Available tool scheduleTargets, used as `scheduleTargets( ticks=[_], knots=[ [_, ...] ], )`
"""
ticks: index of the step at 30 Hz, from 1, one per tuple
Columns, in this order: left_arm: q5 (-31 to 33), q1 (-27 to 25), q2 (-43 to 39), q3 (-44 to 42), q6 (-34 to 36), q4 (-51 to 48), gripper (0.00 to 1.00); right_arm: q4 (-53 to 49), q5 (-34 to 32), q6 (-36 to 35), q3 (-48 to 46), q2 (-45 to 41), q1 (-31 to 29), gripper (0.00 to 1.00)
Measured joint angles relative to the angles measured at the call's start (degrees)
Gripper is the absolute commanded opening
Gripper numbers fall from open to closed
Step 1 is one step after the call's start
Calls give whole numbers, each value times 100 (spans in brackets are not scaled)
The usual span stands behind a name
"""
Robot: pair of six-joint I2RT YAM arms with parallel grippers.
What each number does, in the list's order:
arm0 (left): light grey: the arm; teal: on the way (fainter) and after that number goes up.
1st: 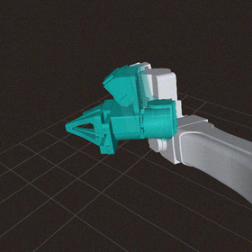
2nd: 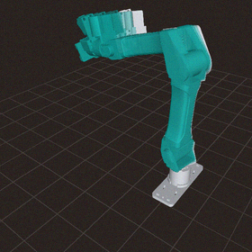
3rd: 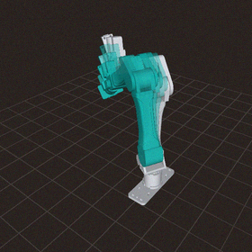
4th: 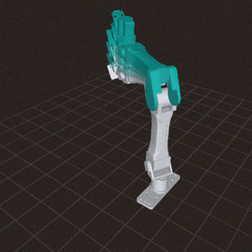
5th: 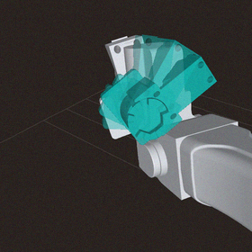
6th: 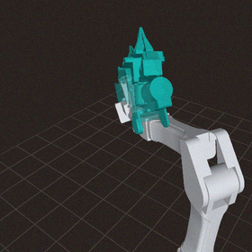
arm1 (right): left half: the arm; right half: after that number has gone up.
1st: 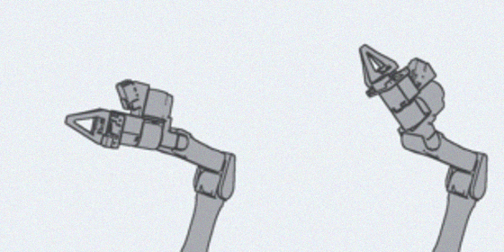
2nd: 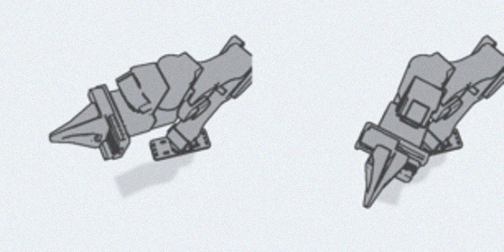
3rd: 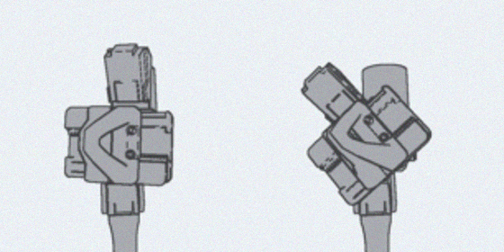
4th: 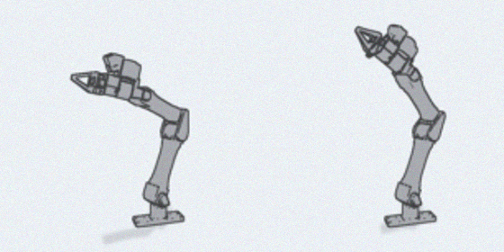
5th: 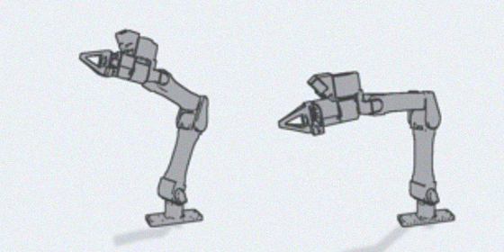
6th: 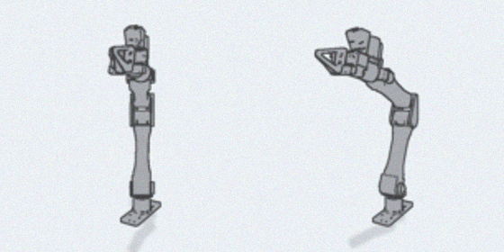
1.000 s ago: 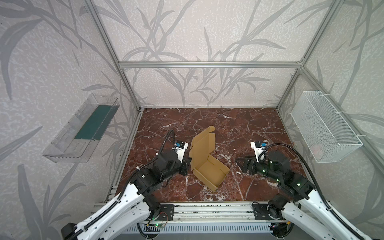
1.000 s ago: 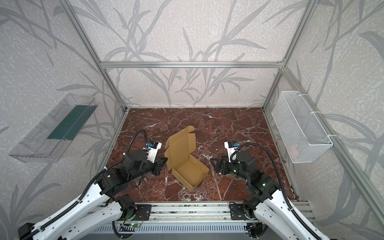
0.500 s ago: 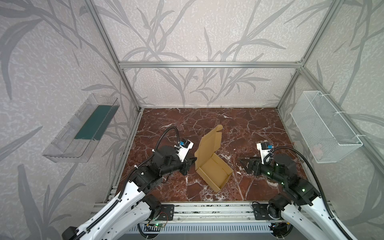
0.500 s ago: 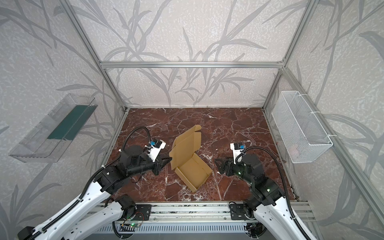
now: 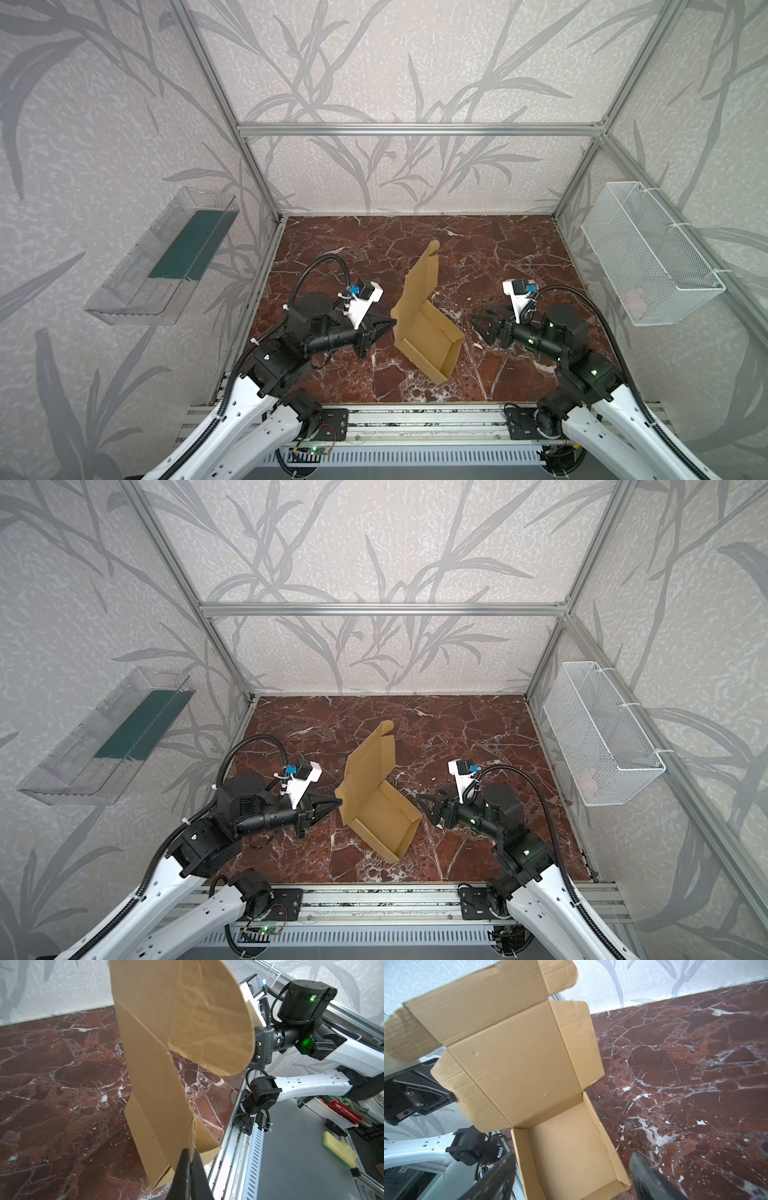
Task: Fold the paper box
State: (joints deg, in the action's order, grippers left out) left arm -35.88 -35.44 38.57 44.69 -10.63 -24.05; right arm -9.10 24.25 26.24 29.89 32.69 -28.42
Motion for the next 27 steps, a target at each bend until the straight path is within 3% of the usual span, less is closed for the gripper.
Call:
scheduleTargets(
  ticks=[10,27],
  knots=[
    [-1259,15,256,299,-638,68,0,1283,492,13,-214,546,20,86],
    [-1976,31,-140,304,-1220,-63,0,3141,1547,614,-442,1462,444,86]
  ],
)
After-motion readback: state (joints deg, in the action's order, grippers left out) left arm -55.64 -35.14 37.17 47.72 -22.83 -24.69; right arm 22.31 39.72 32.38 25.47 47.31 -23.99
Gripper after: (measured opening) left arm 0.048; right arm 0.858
